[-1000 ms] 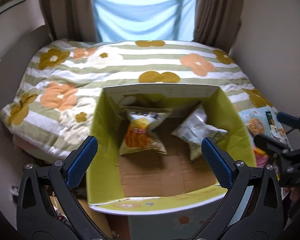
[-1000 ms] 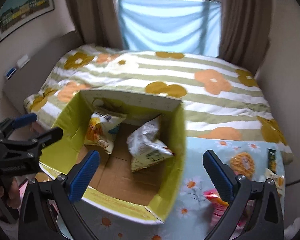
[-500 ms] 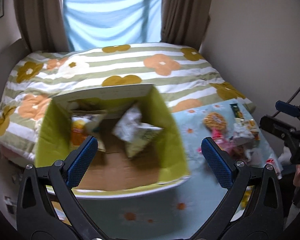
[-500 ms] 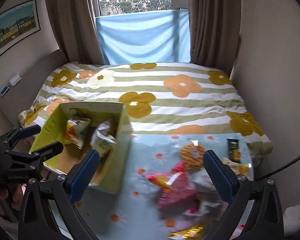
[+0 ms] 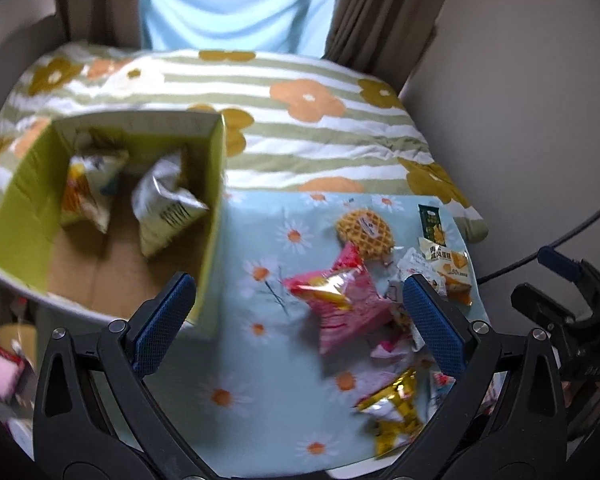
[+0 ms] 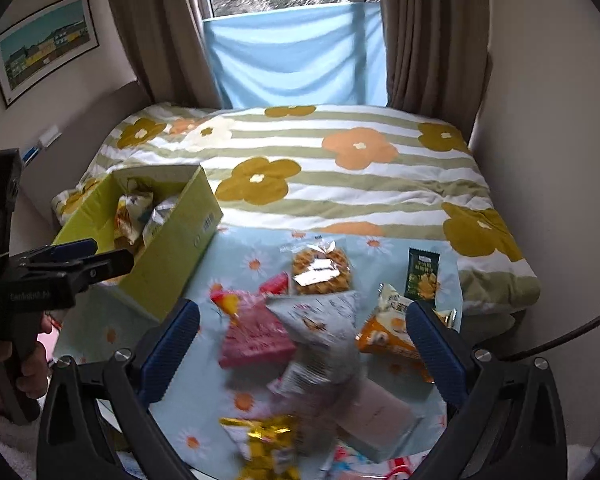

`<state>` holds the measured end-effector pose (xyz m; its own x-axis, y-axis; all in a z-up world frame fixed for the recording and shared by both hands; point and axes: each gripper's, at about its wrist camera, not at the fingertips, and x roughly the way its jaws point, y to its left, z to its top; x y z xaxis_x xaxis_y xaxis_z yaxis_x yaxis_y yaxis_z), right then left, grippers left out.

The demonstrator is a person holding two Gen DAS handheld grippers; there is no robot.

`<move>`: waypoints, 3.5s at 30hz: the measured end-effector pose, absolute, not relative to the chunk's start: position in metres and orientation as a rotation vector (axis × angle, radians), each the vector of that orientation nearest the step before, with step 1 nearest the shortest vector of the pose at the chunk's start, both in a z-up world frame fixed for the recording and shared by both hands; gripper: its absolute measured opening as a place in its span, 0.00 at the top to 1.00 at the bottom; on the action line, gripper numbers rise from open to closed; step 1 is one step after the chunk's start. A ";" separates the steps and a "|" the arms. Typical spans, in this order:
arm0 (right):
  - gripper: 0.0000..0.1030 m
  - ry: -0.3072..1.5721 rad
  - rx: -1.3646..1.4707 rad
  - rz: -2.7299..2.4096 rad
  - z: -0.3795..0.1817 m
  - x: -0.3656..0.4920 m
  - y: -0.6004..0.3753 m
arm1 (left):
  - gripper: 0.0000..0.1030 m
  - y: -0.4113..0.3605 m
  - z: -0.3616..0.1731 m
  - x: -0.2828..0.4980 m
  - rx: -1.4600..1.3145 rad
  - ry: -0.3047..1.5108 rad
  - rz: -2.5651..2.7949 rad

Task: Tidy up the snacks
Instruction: 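Grasp the pink candy bag with left tool while right tool grasps the grey bag, then drop the pink bag into the box with left tool while right tool drops grey bag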

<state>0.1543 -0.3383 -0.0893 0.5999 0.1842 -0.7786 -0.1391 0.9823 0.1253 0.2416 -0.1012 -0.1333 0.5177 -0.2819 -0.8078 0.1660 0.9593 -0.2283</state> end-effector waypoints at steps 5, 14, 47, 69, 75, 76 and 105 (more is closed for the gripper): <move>0.00 0.960 0.083 0.229 -0.117 0.161 -0.360 | 0.00 -0.123 -0.164 0.247 -0.142 1.074 -0.237; 0.00 1.035 0.134 0.253 -0.168 0.177 -0.373 | 0.00 -0.154 -0.235 0.270 -0.184 1.230 -0.279; 0.48 1.126 0.111 0.358 -0.236 0.201 -0.352 | 0.07 -0.184 -0.301 0.313 -0.201 1.358 -0.322; 0.49 1.066 0.166 0.365 -0.214 0.186 -0.354 | 0.27 -0.170 -0.269 0.302 -0.209 1.265 -0.341; 0.49 1.021 0.178 0.359 -0.183 0.179 -0.359 | 0.27 -0.166 -0.239 0.293 -0.221 1.203 -0.350; 0.49 1.009 0.177 0.367 -0.173 0.177 -0.360 | 0.27 -0.165 -0.231 0.291 -0.225 1.189 -0.351; 0.49 0.824 0.050 0.486 -0.051 0.220 -0.188 | 0.27 0.057 -0.087 0.293 -0.303 0.871 -0.202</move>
<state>0.2198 -0.1877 -0.0505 0.5764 0.4335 -0.6927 -0.3957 0.8897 0.2275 0.2932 0.0567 -0.0870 0.6289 -0.2956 -0.7191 0.0510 0.9386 -0.3413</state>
